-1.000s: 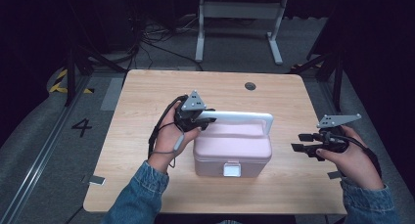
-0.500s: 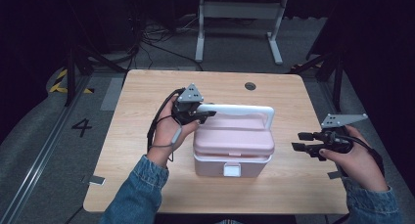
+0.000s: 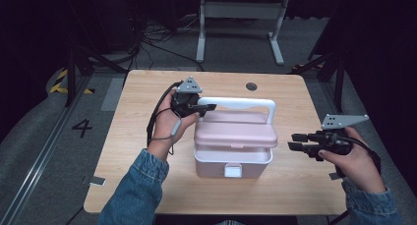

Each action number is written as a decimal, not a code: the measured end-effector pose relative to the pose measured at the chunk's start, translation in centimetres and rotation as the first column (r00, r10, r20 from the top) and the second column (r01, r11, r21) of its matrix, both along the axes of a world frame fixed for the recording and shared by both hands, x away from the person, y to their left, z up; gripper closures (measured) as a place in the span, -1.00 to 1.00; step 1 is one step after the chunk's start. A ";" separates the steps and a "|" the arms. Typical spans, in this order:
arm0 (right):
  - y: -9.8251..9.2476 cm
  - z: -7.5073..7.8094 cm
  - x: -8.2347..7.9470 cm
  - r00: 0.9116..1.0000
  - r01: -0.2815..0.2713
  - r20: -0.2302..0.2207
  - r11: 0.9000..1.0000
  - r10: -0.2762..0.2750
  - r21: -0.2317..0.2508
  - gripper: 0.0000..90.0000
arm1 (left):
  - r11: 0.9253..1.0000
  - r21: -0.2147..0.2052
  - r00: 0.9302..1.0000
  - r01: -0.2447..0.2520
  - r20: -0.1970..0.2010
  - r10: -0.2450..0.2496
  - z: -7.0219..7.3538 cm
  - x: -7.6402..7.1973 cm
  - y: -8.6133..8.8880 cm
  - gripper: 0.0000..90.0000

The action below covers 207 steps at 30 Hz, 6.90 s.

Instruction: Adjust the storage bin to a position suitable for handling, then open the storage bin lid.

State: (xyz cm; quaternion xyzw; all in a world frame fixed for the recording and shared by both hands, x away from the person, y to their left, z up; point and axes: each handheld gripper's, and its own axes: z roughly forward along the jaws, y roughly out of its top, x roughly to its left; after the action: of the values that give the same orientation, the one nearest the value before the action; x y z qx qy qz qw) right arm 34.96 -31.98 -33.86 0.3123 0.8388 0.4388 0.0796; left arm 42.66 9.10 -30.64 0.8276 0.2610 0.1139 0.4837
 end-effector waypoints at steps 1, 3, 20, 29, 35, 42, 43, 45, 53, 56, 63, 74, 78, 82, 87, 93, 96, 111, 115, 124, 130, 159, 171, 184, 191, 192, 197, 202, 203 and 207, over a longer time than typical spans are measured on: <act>0.4 -0.1 0.0 1.000 -0.010 0.002 1.000 0.010 0.006 0.49 | 1.000 0.003 1.000 0.001 0.001 -0.001 0.1 0.1 0.0 0.76; 1.1 -0.1 0.0 0.999 -0.031 0.016 0.999 0.031 0.022 0.58 | 1.000 -0.006 1.000 -0.008 -0.004 0.008 0.1 0.2 0.0 0.76; 5.5 -1.0 -0.3 0.987 -0.148 0.087 0.979 0.136 0.142 0.97 | 0.998 -0.064 0.999 -0.009 -0.032 0.007 0.0 1.2 0.5 0.76; 4.9 -0.8 -0.2 0.992 -0.093 0.104 0.974 0.072 0.208 1.00 | 0.996 -0.084 1.000 -0.009 -0.031 0.007 0.0 0.9 0.8 0.66; 5.1 -0.9 -0.2 0.992 -0.096 0.101 0.975 0.077 0.202 1.00 | 0.996 -0.090 1.000 -0.028 -0.014 0.027 0.1 0.3 1.1 0.24; 5.2 -0.9 -0.2 0.992 -0.094 0.102 0.975 0.075 0.199 1.00 | 0.994 -0.065 0.996 -0.085 0.033 0.087 0.4 -1.0 2.3 -0.17; 5.2 -0.9 -0.2 0.992 -0.094 0.101 0.976 0.075 0.199 1.00 | 0.995 -0.060 0.996 -0.084 0.035 0.086 0.6 -1.2 2.6 -0.19; 5.2 -0.9 -0.3 0.992 -0.091 0.103 0.975 0.071 0.200 1.00 | 0.995 -0.050 0.995 -0.085 0.039 0.087 0.9 -1.5 3.0 -0.23; 4.6 -0.5 -0.9 0.995 -0.028 0.096 0.969 0.005 0.245 1.00 | 0.997 0.014 0.993 -0.078 0.087 0.077 0.7 -3.2 5.4 -0.29; 4.6 -0.5 -1.0 0.996 -0.022 0.094 0.968 -0.002 0.250 1.00 | 0.996 0.036 0.993 -0.079 0.096 0.075 0.1 -3.8 6.5 -0.29; 4.7 -0.4 -1.2 0.994 -0.009 0.106 0.964 -0.020 0.266 1.00 | 0.993 0.104 0.994 -0.055 0.096 0.045 -1.1 -4.9 7.4 -0.31; 5.1 -0.1 -1.0 0.994 -0.021 0.112 0.961 -0.010 0.276 1.00 | 0.995 0.092 0.995 -0.030 0.092 0.022 -1.9 -6.3 5.7 -0.33; 5.1 -0.1 -0.9 0.994 -0.019 0.106 0.958 -0.012 0.286 1.00 | 0.994 0.105 0.995 -0.021 0.099 0.011 -2.2 -6.4 5.1 -0.34; 5.0 0.0 -0.8 0.994 -0.021 0.105 0.956 -0.011 0.294 1.00 | 0.995 0.104 0.995 0.002 0.103 -0.013 -2.3 -6.3 4.1 -0.35; 5.0 0.0 -0.8 0.995 -0.019 0.102 0.955 -0.012 0.297 1.00 | 0.997 0.076 0.993 0.013 0.113 -0.022 -2.5 -6.0 3.2 -0.35; 4.9 -0.1 -0.8 0.995 -0.020 0.095 0.954 -0.009 0.300 1.00 | 0.997 0.076 0.988 -0.010 0.153 -0.002 -2.5 -5.7 2.2 -0.39; 4.9 -0.1 -0.8 0.996 -0.022 0.093 0.954 -0.006 0.299 1.00 | 0.998 0.068 0.986 -0.018 0.168 0.006 -2.3 -5.5 2.2 -0.34; 4.8 0.0 -0.7 0.996 -0.022 0.093 0.952 -0.007 0.305 1.00 | 0.999 0.049 0.977 -0.015 0.213 0.004 -1.8 -5.3 1.9 -0.37; 4.6 0.0 -0.8 0.996 -0.017 0.085 0.952 -0.010 0.307 0.97 | 0.999 0.044 0.976 -0.015 0.216 0.005 -1.7 -5.0 2.0 -0.32; 3.3 0.2 -1.0 0.995 0.015 0.089 0.950 -0.045 0.311 0.92 | 1.000 0.017 0.977 0.003 0.215 -0.007 -1.1 -4.1 2.1 -0.23; 2.6 0.2 -1.3 0.994 0.038 0.089 0.949 -0.070 0.313 0.91 | 0.999 -0.013 0.978 0.031 0.208 -0.027 -0.7 -3.3 2.0 -0.11; 1.7 -0.8 -0.7 0.991 0.088 0.073 0.951 -0.114 0.297 0.87 | 0.997 -0.068 0.981 -0.039 0.185 0.051 0.5 1.7 1.5 0.48; 1.5 -0.9 -0.6 0.991 0.096 0.058 0.950 -0.119 0.299 0.86 | 0.995 -0.065 0.988 -0.070 0.133 0.079 0.6 3.8 1.3 0.47; 1.5 -1.1 -0.3 0.992 0.097 0.053 0.950 -0.118 0.297 0.68 | 0.993 -0.035 0.988 -0.110 0.102 0.113 0.4 5.8 1.0 0.44; 1.8 -1.5 -0.2 0.983 0.128 0.097 0.964 -0.154 0.234 0.21 | 0.991 -0.029 0.988 -0.130 0.081 0.132 0.0 6.9 0.9 0.40; 1.8 -1.6 -0.3 0.981 0.139 0.103 0.964 -0.166 0.227 0.18 | 0.991 -0.027 0.988 -0.130 0.076 0.132 0.0 7.1 0.9 0.40; 1.0 -1.9 -0.5 0.972 0.179 0.118 0.963 -0.205 0.202 0.10 | 0.990 -0.012 0.988 -0.139 0.064 0.140 -0.4 8.1 0.8 0.35; 0.5 -2.5 -0.4 0.965 0.217 0.114 0.965 -0.235 0.145 0.03 | 0.989 -0.016 0.988 -0.150 0.044 0.150 -1.2 9.1 0.8 0.31; 0.3 -2.6 -0.4 0.963 0.233 0.106 0.964 -0.247 0.130 0.03 | 0.987 -0.012 0.986 -0.158 0.044 0.158 -1.4 9.3 0.8 0.31; -0.2 -2.8 -0.2 0.957 0.269 0.088 0.958 -0.278 0.095 0.03 | 0.984 0.010 0.984 -0.176 0.026 0.175 -1.9 9.9 1.0 0.31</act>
State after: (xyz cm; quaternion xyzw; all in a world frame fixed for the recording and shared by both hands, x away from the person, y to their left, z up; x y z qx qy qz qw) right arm 34.79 -32.22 -36.67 0.4059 0.7638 0.4725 0.1690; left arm 52.61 10.05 -32.53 0.8028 0.3262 0.1679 0.4700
